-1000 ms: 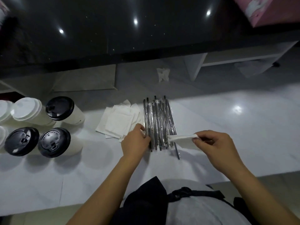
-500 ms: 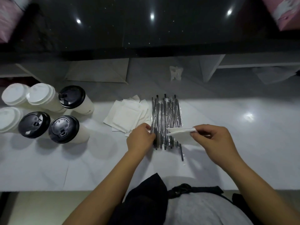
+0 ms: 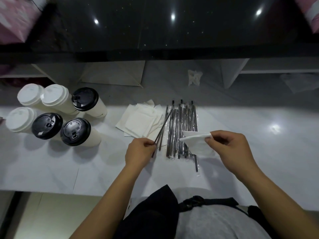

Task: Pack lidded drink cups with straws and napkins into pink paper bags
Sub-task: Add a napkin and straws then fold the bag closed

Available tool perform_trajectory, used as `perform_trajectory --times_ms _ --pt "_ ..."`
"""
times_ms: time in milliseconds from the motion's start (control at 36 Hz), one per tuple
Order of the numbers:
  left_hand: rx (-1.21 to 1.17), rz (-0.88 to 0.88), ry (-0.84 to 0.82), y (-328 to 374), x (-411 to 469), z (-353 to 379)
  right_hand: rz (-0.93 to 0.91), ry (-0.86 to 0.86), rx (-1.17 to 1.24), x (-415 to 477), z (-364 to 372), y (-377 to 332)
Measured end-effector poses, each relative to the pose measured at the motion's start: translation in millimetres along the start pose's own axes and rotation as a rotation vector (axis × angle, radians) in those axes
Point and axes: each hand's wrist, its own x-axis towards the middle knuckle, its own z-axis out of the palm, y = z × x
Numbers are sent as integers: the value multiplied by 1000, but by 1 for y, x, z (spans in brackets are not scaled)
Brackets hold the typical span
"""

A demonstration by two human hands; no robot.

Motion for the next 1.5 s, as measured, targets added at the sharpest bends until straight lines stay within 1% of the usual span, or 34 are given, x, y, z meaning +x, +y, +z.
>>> perform_trajectory --times_ms 111,222,306,417,472,528,611,694,806,917,1139,1250,1306,1417,1444,1472,1500 --pt "-86 36 -15 -2 -7 -5 15 1 38 -1 0 2" --pt "-208 51 -74 2 -16 -13 114 14 141 -2 0 6" --pt "-320 83 -180 13 -28 -23 207 20 223 -3 1 8" --pt "-434 201 -393 35 -46 -30 275 49 329 -6 4 2" --pt "-466 236 -439 42 -51 -27 297 52 405 -6 7 -4" --pt "-447 255 -459 48 -55 -21 339 37 525 -7 10 -10" --pt "-415 261 -454 52 -58 -9 375 1 674 -7 14 -18" --pt "-415 241 -458 54 -60 -5 350 -25 718 -9 14 -19" --pt "-419 238 -468 53 -58 -5 328 -58 696 -13 14 -19" --pt "-364 268 -463 51 -59 -4 354 -9 670 -15 17 -19" --pt "-318 288 -510 50 -61 -3 385 53 627 -19 19 -21" --pt "-284 325 -570 55 -63 -8 388 68 652 -19 19 -24" --pt "-265 370 -537 57 -63 -12 384 79 668 -18 17 -24" --pt "-401 374 -252 54 -54 -18 369 56 658 -16 13 -23" --pt "-407 373 -241 54 -51 -20 361 39 651 -16 12 -22" --pt "-399 370 -293 54 -48 -21 353 17 645 -17 13 -22" --pt "-394 360 -390 56 -46 -23 347 -6 641 -17 13 -22"
